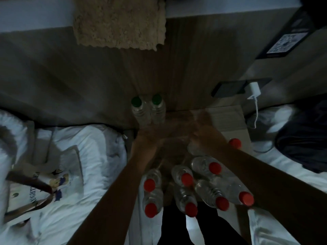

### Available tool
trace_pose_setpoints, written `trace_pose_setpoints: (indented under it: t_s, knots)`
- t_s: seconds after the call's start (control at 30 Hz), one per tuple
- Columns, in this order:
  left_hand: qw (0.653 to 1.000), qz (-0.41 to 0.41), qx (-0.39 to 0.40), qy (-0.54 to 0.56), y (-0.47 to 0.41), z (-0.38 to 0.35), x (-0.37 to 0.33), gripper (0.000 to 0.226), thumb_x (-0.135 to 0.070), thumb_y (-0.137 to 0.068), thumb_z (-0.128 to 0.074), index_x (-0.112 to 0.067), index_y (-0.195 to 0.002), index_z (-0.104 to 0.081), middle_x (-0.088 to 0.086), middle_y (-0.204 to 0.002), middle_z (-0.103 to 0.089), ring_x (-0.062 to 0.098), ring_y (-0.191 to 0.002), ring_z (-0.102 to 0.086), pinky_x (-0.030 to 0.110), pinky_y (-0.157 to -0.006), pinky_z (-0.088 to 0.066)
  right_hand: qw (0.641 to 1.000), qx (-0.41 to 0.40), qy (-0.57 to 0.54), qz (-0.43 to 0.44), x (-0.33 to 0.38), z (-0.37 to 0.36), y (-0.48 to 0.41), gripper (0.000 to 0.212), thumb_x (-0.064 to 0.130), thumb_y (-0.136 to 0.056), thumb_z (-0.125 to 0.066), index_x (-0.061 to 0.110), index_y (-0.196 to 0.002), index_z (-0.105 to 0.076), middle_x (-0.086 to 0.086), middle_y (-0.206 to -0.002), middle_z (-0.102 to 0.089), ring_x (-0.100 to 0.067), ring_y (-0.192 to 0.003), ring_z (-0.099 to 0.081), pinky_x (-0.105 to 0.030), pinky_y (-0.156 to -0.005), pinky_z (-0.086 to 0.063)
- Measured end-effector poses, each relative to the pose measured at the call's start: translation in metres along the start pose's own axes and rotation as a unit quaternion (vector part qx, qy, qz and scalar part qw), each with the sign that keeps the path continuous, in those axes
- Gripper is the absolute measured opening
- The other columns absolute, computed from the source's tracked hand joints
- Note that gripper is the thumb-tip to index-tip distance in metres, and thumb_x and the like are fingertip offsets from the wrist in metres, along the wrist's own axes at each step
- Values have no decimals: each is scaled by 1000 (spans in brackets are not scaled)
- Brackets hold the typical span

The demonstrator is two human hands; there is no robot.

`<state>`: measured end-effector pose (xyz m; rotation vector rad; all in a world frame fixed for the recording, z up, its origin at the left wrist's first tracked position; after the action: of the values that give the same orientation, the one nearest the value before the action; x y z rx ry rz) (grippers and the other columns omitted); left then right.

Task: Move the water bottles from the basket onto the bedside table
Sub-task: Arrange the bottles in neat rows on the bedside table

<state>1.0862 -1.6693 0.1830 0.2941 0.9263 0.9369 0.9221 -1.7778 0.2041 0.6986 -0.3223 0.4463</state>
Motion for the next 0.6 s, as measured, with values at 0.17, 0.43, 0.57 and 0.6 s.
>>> trace_pose_setpoints:
  t_s: [0.17, 0.43, 0.57, 0.6]
  knots:
    - [996, -66, 64, 3, 32, -39, -20, 13, -42, -89, -55, -30, -89, -57, 0, -92, -64, 18, -89, -61, 37, -83, -52, 997, -69, 11, 19, -42, 30, 40, 23, 25, -94, -52, 16, -113, -60, -8, -104, -63, -29, -93, -61, -42, -80, -51]
    - [976, -158, 116, -91, 63, -92, -75, 68, -67, -71, -49, -25, -126, -47, 2, -116, -63, 22, -103, -60, 41, -91, -49, 999, -17, 43, 6, -102, 38, 54, 42, 34, -91, -56, 14, -128, -52, -11, -121, -55, -29, -107, -58, -35, -88, -47]
    - [965, -181, 102, -160, 58, -106, -86, 54, -49, -79, -59, -22, -125, -51, 7, -119, -63, 28, -106, -61, 43, -90, -50, 998, -18, 61, 30, -109, 34, 49, 46, 39, -89, -58, 23, -132, -51, -10, -126, -56, -31, -109, -58, -39, -90, -49]
    - [965, -185, 99, -161, 54, -108, -86, 49, -45, -81, -63, -21, -122, -54, 7, -116, -65, 27, -104, -61, 42, -89, -51, 997, -15, 71, 32, -109, 33, 46, 44, 41, -89, -57, 24, -130, -52, -9, -126, -57, -31, -109, -58, -40, -91, -49]
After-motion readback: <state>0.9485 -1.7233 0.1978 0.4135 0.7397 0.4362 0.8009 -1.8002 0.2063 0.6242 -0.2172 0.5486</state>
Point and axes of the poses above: each hand's wrist, its own y-axis away from the middle knuckle, its own z-axis out of the back of the hand, x = y × z, the point moved 4 cm from there along -y, towards the middle knuckle
